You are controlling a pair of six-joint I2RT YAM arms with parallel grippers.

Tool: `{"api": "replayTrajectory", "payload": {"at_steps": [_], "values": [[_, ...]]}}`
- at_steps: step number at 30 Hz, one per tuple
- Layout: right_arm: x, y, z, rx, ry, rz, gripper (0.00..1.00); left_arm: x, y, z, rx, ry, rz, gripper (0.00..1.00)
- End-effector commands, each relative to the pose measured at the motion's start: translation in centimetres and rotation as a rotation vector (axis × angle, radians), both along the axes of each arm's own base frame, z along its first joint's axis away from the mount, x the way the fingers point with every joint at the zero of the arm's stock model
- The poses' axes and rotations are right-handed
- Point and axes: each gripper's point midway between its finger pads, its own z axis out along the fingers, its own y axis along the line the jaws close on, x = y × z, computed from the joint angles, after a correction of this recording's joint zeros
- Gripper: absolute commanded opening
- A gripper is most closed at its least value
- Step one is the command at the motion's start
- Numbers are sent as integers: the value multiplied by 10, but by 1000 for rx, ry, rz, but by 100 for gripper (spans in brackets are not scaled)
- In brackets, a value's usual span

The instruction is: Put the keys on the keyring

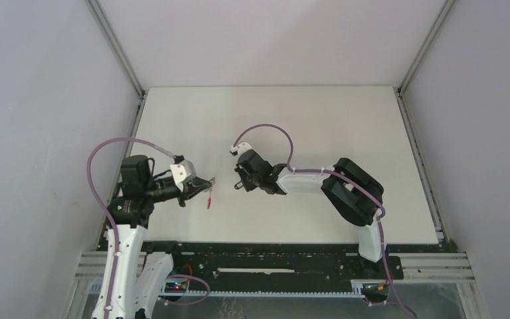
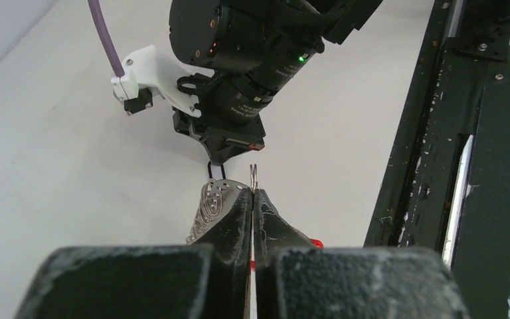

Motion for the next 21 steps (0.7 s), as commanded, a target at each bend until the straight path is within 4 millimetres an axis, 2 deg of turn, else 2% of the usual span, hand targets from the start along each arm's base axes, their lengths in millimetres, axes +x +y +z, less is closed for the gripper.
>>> {"api": "replayTrajectory", "payload": {"at_steps": [1,11,21], "values": [[5,-1,44,114,-31,-24,0,-4,-4,20,-34,-35,-32,0],[-13,-30,38,125,37,-48,0,-8,-8,21,-51,-29,-64,0],[-31,-44,35,136,79,-25,0,-18,-12,20,-50,-28,-113,0]]}}
